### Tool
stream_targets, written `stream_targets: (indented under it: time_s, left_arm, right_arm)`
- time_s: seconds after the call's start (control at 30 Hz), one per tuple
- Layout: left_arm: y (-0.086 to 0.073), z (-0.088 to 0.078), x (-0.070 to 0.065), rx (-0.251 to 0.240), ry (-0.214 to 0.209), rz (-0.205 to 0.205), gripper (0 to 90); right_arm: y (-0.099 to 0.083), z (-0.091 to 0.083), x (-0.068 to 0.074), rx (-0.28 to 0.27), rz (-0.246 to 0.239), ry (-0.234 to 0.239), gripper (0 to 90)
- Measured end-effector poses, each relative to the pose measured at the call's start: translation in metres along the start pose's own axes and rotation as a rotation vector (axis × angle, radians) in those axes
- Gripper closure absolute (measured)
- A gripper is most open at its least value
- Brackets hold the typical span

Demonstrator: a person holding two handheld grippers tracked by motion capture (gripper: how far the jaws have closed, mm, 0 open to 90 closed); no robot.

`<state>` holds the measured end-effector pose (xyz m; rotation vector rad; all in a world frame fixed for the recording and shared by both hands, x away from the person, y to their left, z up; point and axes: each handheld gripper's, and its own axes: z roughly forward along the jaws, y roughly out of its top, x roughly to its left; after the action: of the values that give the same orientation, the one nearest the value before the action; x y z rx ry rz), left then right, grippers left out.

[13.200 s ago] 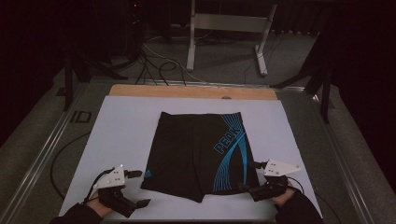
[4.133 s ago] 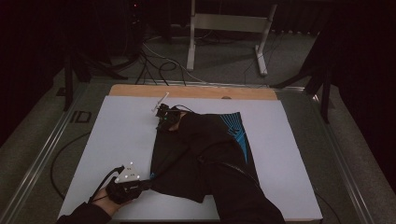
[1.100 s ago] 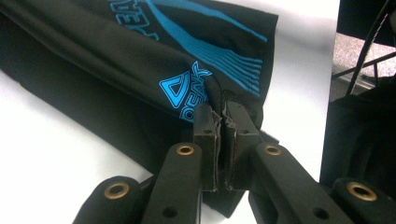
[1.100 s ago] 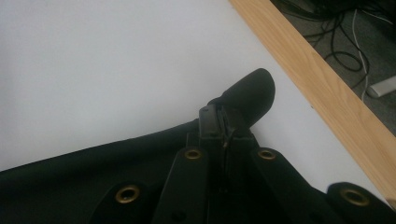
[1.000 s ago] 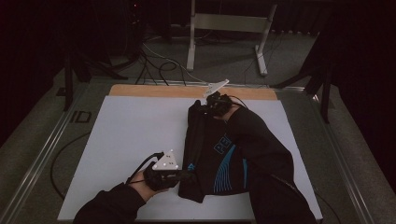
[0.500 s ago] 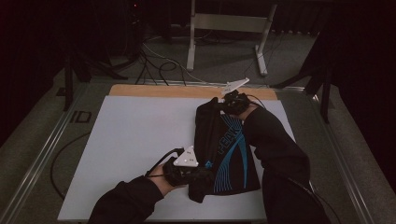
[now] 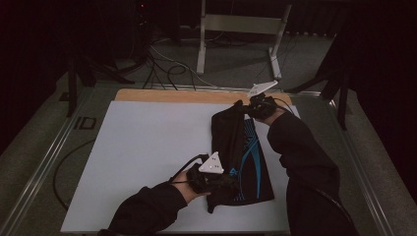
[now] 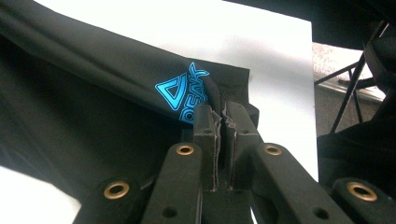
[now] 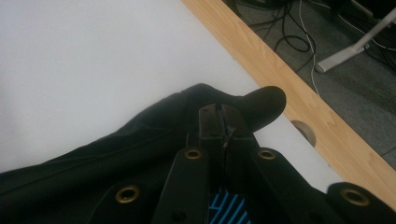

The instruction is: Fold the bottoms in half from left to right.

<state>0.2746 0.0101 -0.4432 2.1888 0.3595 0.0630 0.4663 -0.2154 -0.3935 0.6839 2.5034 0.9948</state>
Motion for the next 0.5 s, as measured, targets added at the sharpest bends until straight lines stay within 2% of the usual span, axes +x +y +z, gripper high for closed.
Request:
stream_targets:
  time_s: [0.13, 0.3, 0.5]
  left_arm:
    - [0.002, 0.008, 0.001, -0.008, -0.01, -0.012, 84.9]
    - [0.007, 0.016, 0.0, -0.011, -0.013, 0.012, 84.9]
    - [0.009, 0.031, 0.0, -0.004, -0.035, 0.002, 84.9]
  right_arm:
    - [-0.006, 0.001, -0.004, 0.02, 0.003, -0.007, 89.5]
    - [-0.014, 0.004, -0.006, 0.038, 0.008, -0.026, 89.4]
    - [-0.038, 0.011, -0.011, 0.069, 0.028, -0.043, 89.4]
